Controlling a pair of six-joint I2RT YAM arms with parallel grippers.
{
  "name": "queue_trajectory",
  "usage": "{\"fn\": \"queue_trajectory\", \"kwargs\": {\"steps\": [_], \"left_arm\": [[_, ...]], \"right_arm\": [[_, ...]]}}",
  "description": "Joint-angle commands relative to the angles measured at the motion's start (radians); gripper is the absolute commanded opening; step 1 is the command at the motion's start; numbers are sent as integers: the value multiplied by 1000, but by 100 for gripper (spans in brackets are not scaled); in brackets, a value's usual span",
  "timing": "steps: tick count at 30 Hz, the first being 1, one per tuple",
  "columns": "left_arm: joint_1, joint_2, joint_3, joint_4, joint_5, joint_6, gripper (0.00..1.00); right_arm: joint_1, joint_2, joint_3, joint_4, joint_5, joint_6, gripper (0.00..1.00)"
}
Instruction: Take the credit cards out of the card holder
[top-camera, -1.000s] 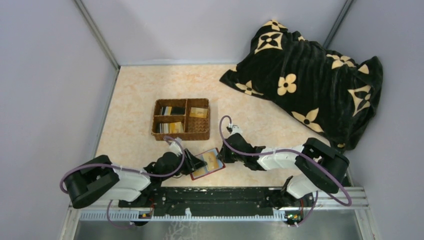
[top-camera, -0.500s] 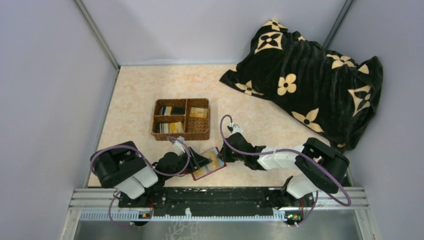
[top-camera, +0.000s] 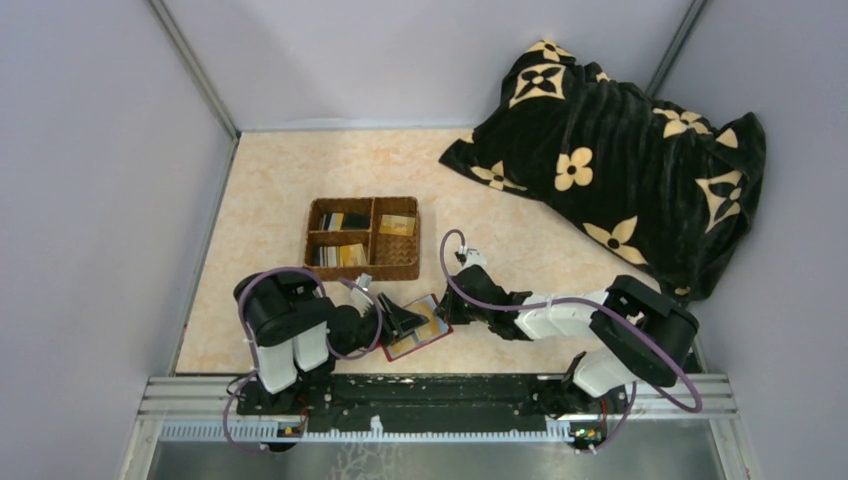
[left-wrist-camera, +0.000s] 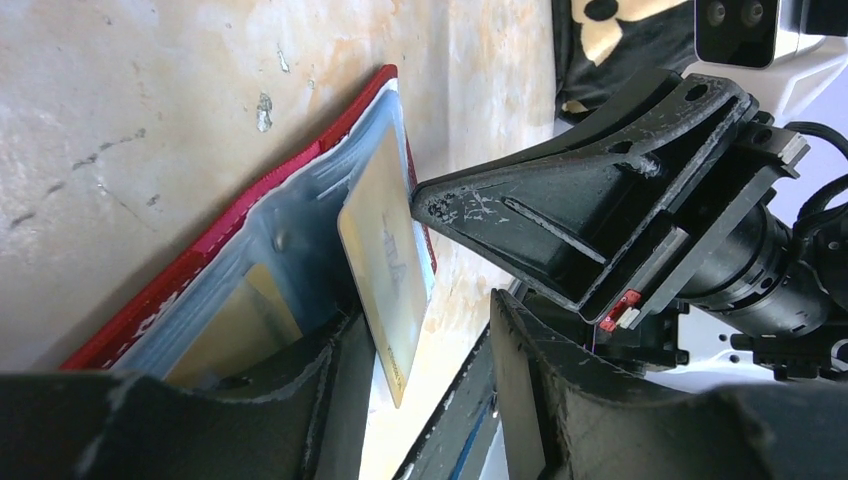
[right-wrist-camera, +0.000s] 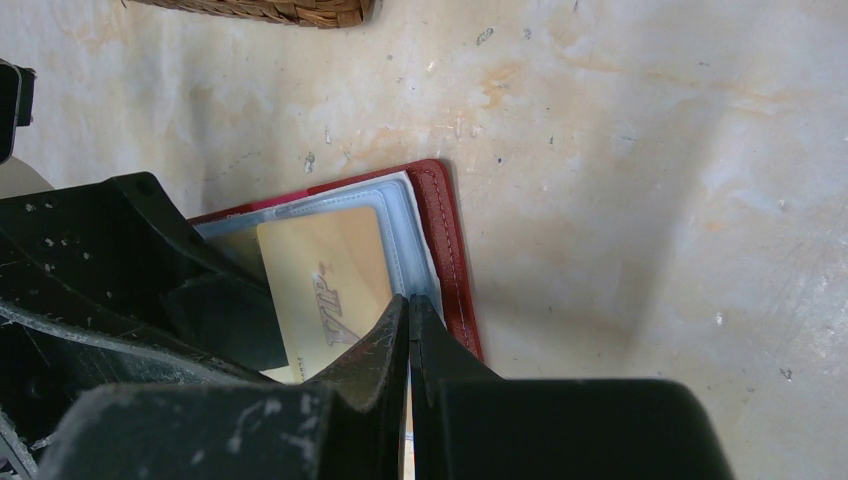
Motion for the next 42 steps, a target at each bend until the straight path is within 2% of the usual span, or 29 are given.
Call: {"fn": "queue_trajectory", "kwargs": {"steps": [1, 9, 12, 21, 42], "left_arm": [[-5, 31, -153, 229, -12, 71, 53], [-5, 63, -96, 229, -15, 94, 53], [-5, 38, -116, 229, -27, 94, 48], [-5, -106, -200, 229, -88, 136, 50], [-5, -113, -235, 229, -72, 114, 49]], "right_arm": [[-3, 25, -36, -89, 11, -31, 0], [-3, 14, -36, -105, 15, -31, 0], [-2, 15, -39, -103, 17, -30, 0], [-5, 50, -48, -57, -14, -20, 0], [-22, 72, -48, -51, -24, -24, 0]]}}
